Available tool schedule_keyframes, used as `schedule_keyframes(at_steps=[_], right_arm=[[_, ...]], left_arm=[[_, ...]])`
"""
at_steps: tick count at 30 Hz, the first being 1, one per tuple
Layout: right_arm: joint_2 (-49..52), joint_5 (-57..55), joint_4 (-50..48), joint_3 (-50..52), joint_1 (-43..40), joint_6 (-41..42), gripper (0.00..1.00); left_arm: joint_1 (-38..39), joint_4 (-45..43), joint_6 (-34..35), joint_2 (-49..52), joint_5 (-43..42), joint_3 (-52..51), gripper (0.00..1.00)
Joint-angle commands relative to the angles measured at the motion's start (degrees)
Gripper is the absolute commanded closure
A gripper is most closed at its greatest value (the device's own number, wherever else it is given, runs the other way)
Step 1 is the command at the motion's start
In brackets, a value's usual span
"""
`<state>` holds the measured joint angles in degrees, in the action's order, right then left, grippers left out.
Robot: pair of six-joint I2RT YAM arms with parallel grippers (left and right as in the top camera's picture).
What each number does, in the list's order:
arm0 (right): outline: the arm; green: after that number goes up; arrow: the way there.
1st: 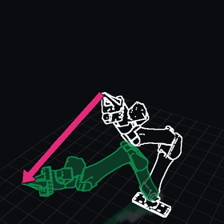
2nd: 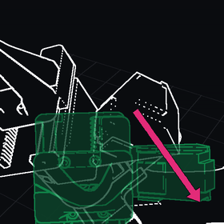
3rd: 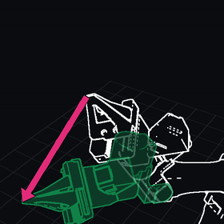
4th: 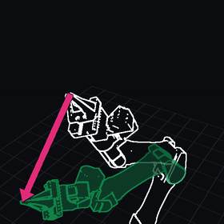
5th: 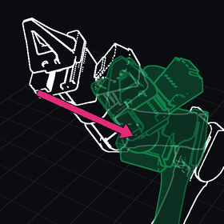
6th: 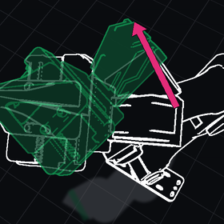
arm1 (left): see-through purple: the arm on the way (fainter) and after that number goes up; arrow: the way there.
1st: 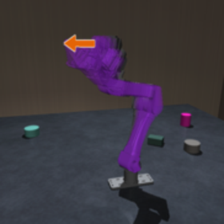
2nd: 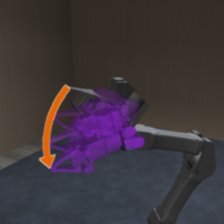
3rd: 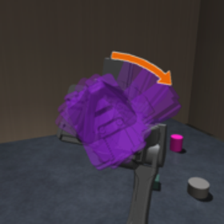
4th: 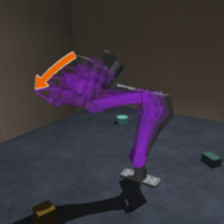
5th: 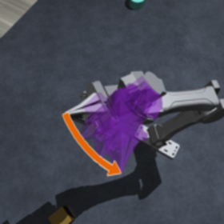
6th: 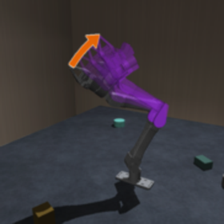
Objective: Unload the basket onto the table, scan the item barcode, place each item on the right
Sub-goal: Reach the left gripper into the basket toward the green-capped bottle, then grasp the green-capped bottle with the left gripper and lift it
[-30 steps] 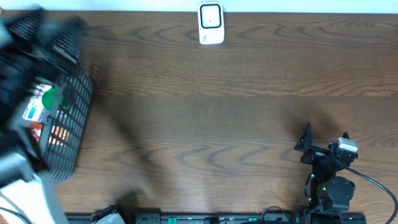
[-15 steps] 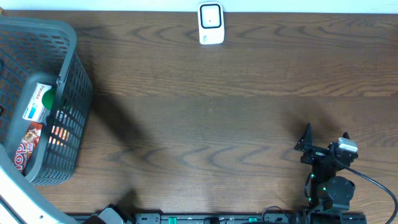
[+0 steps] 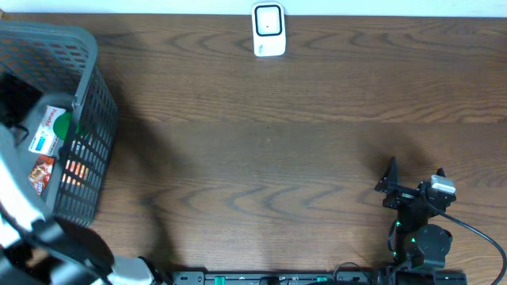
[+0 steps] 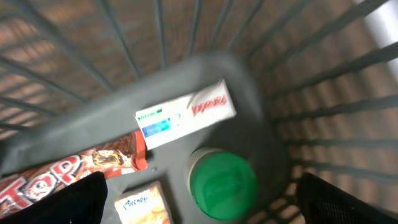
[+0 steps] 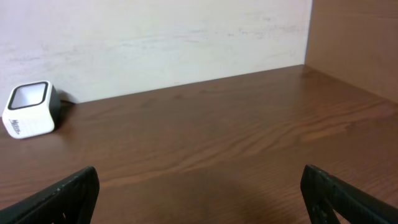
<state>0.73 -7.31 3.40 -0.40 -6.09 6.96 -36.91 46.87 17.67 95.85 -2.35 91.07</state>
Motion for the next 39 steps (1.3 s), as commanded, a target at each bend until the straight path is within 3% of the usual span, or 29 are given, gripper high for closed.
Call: schedule_keyframes(at_steps=[1, 13, 32, 39], right_arm=[[-0.2, -0.1, 0.2, 0.1, -0.2, -0.4, 0.01], [-0.2, -0.1, 0.2, 0.1, -0.2, -0.4, 0.01], [-0.2, -0.1, 0.2, 0.1, -0.2, -0.4, 0.01], [-0.2, -0.1, 0.2, 0.1, -0.2, -0.4, 0.01]], left_arm=[[1.4, 0.4, -3.3, 4.5, 1.3, 0.5, 0.02], [5.0, -0.6, 0.6, 11.0, -1.7, 0.5, 0.02], [6.2, -0.6, 0.5, 20.8, -3.4, 0.2, 0.02], [6.1, -0.4, 0.2, 20.8, -3.4, -0.6, 0.09]])
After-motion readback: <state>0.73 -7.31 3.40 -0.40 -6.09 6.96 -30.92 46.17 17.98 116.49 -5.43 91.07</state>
